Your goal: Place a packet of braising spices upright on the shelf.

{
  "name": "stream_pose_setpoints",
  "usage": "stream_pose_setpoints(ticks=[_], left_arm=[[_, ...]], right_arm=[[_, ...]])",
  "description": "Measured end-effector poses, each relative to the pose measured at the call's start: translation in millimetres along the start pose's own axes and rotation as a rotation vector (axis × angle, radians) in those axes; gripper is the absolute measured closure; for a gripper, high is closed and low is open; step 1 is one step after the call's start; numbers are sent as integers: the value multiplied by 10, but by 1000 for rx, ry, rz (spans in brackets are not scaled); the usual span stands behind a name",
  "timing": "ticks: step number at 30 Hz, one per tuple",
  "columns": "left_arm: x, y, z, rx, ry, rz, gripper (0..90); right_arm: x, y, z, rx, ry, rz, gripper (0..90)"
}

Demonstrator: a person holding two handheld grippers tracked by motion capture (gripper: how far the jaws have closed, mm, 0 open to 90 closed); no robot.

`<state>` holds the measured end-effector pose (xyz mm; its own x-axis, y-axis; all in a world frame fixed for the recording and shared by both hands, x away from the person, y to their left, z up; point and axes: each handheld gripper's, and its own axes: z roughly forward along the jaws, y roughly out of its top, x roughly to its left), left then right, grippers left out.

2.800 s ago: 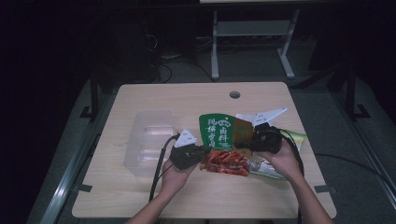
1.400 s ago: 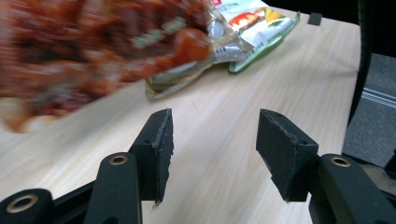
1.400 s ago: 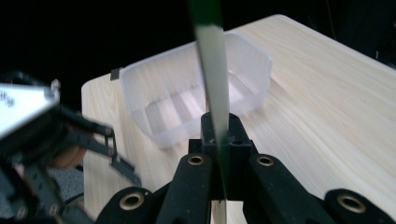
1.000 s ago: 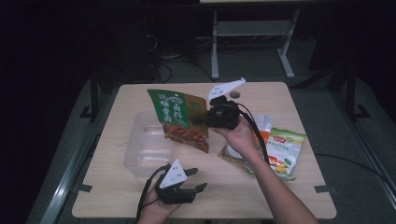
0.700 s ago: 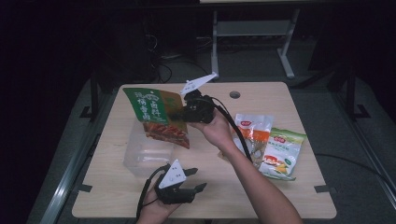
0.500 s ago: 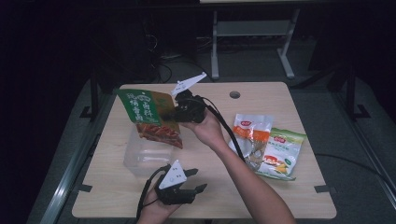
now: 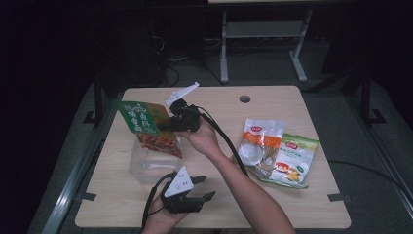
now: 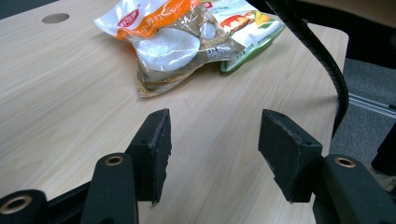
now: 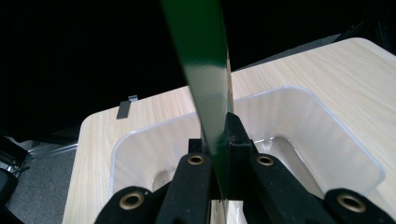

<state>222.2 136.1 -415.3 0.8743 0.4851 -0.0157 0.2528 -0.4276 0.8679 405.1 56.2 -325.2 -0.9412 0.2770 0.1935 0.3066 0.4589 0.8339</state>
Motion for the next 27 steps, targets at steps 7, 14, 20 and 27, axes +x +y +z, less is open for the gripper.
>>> stream_pose_setpoints(ticks=[7,14,20,27], left_arm=[[-3,-1,10,6,-5,2,434],[-7,1,5,5,-6,13,436],[-9,0,-2,0,-6,3,437],[-4,4,4,9,-8,4,436]], right_arm=[[-22,-29,39,-36,22,48,897],[-4,-36,89,-39,17,51,897],[-34,-134,159,-18,13,64,896],[-88,-248,146,-10,7,69,894]])
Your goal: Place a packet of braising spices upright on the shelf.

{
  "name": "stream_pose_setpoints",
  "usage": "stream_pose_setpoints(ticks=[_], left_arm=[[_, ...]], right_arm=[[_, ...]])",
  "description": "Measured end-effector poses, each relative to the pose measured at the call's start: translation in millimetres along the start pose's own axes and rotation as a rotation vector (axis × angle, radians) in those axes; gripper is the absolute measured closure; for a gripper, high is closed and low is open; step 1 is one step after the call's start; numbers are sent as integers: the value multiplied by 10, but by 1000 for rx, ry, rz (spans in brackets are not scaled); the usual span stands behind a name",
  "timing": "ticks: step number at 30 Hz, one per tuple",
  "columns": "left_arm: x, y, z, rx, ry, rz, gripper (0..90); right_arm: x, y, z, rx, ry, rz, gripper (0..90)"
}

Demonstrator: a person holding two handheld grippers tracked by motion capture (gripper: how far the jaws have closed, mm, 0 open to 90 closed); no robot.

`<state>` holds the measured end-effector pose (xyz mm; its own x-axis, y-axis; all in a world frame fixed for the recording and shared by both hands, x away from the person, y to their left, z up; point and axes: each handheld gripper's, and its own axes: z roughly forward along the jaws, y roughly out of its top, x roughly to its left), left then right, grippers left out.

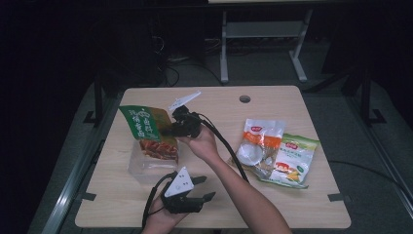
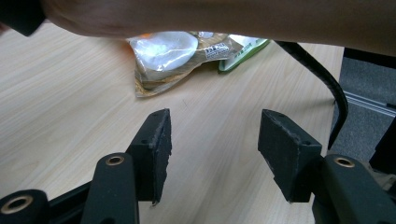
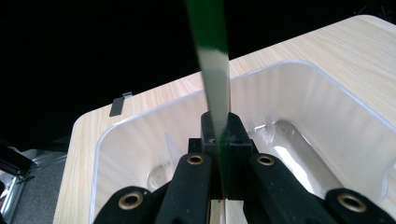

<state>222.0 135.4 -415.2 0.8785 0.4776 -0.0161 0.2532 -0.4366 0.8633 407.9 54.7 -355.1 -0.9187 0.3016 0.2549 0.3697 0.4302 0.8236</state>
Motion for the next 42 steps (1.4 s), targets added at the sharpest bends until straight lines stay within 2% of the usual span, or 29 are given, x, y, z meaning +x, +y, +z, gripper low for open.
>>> stream_pose_setpoints(ticks=[5,9,10,13,14,16,17,18,20,25,26,28,29,30,31,33,36,42], left_arm=[[-3,0,21,-3,2,-7,428],[5,3,26,5,6,-5,418],[8,5,25,6,7,-8,411],[21,3,23,9,12,-9,399],[21,3,23,9,12,-9,397],[26,3,30,5,15,-8,395],[28,8,35,5,17,-11,388],[28,8,35,5,17,-11,386],[26,13,42,8,19,-17,379],[21,17,76,15,19,-11,374],[12,18,85,14,19,-19,373],[16,23,98,14,19,-11,372],[16,24,103,16,19,-12,371],[15,26,110,16,19,-12,371],[15,27,121,23,19,-10,370],[12,28,128,24,18,-9,369],[5,29,144,24,18,-7,369],[19,42,173,25,18,-16,368]], right_arm=[[-42,-99,-51,-6,-5,-5,891],[-31,-102,-52,-5,-8,-16,886],[-26,-96,-52,-1,-14,-22,870],[-14,-81,-91,31,-56,-32,726],[-14,-81,-91,31,-56,-32,726],[-28,-87,-140,41,-75,-43,667],[-34,-102,-216,42,-88,-29,598],[-34,-102,-216,42,-88,-29,598],[-42,-135,-330,56,-99,-16,546],[-60,-203,-504,50,-107,5,491],[-67,-264,-623,49,-116,15,473],[-73,-288,-666,51,-122,15,464],[-90,-369,-799,51,-133,22,456],[-90,-369,-799,51,-133,22,456],[-108,-440,-919,47,-142,42,447],[-116,-467,-964,46,-145,46,442],[-145,-588,-1152,46,-170,61,427],[-254,-837,-1468,65,-224,130,415]])
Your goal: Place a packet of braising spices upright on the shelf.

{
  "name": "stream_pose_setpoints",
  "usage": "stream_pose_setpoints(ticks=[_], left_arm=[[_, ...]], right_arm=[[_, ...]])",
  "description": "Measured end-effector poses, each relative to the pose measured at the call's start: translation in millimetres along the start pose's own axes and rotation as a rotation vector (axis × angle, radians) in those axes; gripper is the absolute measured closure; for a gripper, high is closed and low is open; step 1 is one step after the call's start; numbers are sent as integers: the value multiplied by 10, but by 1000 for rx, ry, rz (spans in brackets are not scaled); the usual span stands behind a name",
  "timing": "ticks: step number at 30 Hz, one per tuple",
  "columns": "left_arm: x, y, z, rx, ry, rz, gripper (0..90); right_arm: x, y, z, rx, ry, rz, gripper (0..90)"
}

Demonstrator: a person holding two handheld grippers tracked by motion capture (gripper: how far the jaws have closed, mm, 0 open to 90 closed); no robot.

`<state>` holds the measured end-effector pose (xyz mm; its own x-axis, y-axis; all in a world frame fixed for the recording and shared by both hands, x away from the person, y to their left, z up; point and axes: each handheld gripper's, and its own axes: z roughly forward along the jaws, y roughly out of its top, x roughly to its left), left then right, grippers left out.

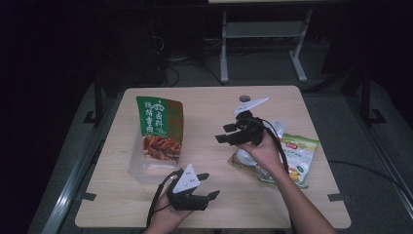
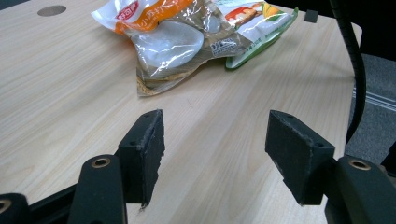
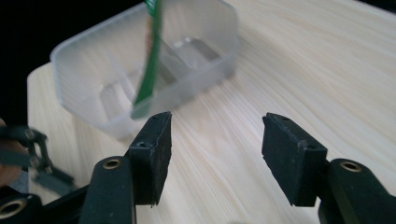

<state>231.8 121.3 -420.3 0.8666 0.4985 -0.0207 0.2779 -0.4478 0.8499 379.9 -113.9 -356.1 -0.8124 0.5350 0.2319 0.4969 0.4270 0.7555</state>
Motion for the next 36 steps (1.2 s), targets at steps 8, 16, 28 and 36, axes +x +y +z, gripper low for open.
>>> stream_pose_setpoints(ticks=[8,16,28,36], left_arm=[[25,56,68,0,7,14,363],[53,54,94,8,10,16,358],[58,45,85,7,16,13,357],[61,44,88,10,18,13,357]], right_arm=[[-224,-328,-202,33,-61,74,393],[-404,-601,-400,61,-125,139,370],[-618,-966,-722,80,-222,223,369],[-777,-1123,-820,81,-260,286,365]])
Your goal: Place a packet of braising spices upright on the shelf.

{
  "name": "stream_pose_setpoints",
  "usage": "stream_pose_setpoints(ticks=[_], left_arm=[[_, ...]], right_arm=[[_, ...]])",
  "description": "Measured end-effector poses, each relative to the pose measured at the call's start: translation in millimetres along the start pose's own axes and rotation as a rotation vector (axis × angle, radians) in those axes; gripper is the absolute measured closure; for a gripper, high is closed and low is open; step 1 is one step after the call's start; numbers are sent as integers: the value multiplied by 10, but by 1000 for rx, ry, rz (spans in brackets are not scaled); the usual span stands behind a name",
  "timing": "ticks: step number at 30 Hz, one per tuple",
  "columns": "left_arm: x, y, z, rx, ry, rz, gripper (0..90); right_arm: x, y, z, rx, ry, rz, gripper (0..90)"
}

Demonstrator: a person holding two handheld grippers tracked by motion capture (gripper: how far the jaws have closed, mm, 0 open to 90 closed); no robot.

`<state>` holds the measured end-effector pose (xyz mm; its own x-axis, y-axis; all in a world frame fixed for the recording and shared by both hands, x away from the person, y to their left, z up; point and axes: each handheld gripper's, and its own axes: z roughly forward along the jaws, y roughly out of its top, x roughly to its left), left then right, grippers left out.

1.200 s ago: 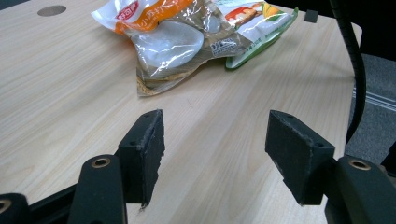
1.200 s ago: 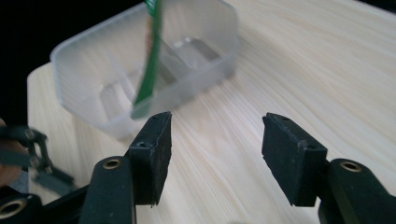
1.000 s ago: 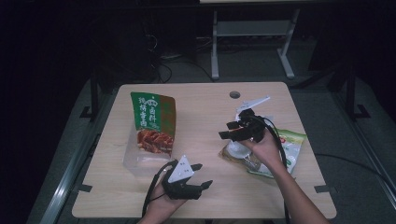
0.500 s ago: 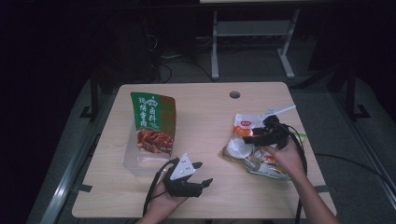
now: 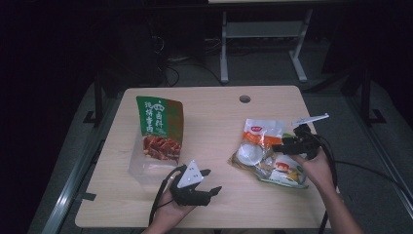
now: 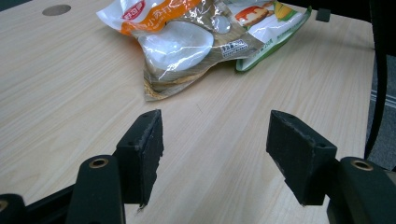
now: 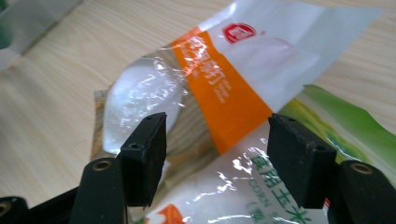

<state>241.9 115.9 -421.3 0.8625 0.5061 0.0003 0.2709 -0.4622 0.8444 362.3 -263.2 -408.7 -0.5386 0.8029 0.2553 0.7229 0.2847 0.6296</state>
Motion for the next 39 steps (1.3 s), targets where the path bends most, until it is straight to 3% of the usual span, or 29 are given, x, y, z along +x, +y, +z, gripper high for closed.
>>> stream_pose_setpoints(ticks=[8,13,18,19,23,30,33,39], left_arm=[[5,0,4,-3,-3,-7,356],[12,0,1,2,-3,-7,352],[30,-1,3,2,-2,-17,336],[34,0,3,4,-4,-20,328],[31,6,6,4,-11,-35,318],[34,49,19,-1,-9,-40,296],[35,71,47,-5,-11,-46,280],[40,109,92,-10,-11,-53,276]], right_arm=[[-105,35,157,23,9,45,423],[-125,76,355,24,76,64,557],[-116,86,416,18,136,66,784],[-86,93,401,19,140,42,841],[-41,95,362,12,156,19,893],[172,113,169,-54,188,-60,897],[303,124,68,-98,219,-122,897],[491,153,-16,-129,254,-195,898]])
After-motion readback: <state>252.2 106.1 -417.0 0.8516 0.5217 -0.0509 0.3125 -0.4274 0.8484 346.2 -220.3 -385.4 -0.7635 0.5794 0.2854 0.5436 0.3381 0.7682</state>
